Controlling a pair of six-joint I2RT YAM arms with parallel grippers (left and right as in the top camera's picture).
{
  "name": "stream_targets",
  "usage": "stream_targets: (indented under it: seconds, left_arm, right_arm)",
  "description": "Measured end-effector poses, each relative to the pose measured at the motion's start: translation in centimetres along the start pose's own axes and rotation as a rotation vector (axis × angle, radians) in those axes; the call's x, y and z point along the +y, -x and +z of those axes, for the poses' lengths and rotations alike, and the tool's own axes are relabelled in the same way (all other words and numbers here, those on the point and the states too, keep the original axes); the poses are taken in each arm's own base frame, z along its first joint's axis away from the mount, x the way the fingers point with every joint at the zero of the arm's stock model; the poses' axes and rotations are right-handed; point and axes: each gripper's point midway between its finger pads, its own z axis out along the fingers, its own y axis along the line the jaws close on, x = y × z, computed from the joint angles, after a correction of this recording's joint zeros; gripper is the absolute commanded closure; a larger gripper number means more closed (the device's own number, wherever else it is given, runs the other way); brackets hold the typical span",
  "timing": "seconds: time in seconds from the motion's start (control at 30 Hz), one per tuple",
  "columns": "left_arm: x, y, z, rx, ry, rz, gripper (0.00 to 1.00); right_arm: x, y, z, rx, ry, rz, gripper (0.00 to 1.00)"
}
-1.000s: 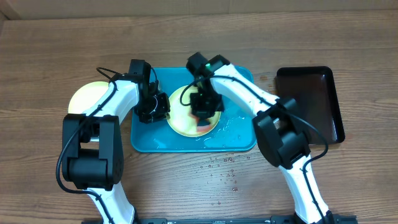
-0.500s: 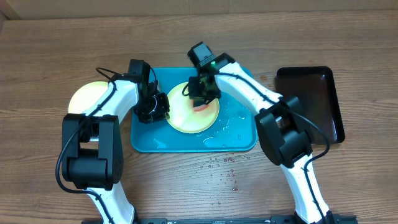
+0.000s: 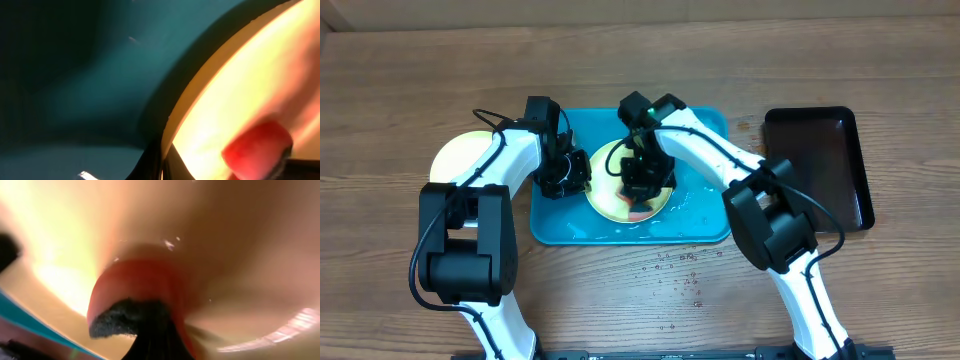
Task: Clean dirty plates on tray and stack at the side
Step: 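Scrub the yellow plate with the sponge while left gripper holds it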
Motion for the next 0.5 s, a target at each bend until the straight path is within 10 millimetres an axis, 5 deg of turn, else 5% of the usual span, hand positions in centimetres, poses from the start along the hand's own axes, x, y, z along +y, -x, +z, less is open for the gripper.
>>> stream_targets:
  seconds: [0.23,0.5]
  left_arm:
    - [-0.2,0.0,0.0,0.001,-0.009,0.01,0.96]
    - [-0.4,0.0,0.2,0.001,-0.018,0.017,0.96]
  right_arm:
    - [-5.2,4.2,-2.8,-0.141,-0.119,0.07,0.96]
    - [-4.2,6.9,-3.2,-0.266,-0.12,0.027,0.96]
